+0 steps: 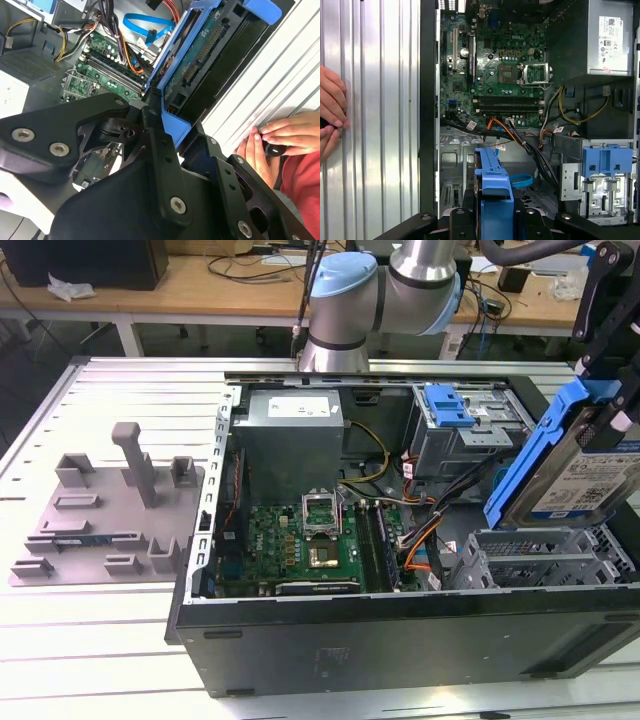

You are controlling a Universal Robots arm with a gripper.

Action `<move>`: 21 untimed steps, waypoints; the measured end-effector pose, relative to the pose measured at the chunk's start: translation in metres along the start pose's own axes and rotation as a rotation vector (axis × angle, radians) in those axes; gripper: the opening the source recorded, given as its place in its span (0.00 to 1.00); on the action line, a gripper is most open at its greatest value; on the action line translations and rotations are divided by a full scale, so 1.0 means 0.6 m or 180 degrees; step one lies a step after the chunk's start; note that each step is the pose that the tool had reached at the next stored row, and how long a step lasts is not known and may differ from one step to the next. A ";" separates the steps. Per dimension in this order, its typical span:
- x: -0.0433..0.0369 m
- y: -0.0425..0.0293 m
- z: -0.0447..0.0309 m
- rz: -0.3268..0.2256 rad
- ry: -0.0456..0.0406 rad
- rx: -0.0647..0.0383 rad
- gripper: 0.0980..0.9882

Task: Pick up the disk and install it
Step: 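Insert the disk into the insertion slot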

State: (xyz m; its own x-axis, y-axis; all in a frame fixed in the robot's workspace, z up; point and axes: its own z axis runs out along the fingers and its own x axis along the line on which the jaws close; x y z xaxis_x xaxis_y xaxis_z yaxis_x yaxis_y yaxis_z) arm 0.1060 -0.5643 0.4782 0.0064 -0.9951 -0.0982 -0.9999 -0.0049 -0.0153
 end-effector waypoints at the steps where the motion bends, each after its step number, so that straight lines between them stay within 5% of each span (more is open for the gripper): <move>1: 0.000 0.000 0.000 0.0004 0.0000 0.0000 0.30; 21: 0.005 0.000 0.009 0.0078 0.0000 0.0008 0.30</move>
State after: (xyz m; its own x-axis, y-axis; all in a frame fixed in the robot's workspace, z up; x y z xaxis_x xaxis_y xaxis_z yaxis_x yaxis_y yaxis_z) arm 0.1060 -0.5666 0.4724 -0.0182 -0.9950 -0.0986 -0.9997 0.0198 -0.0153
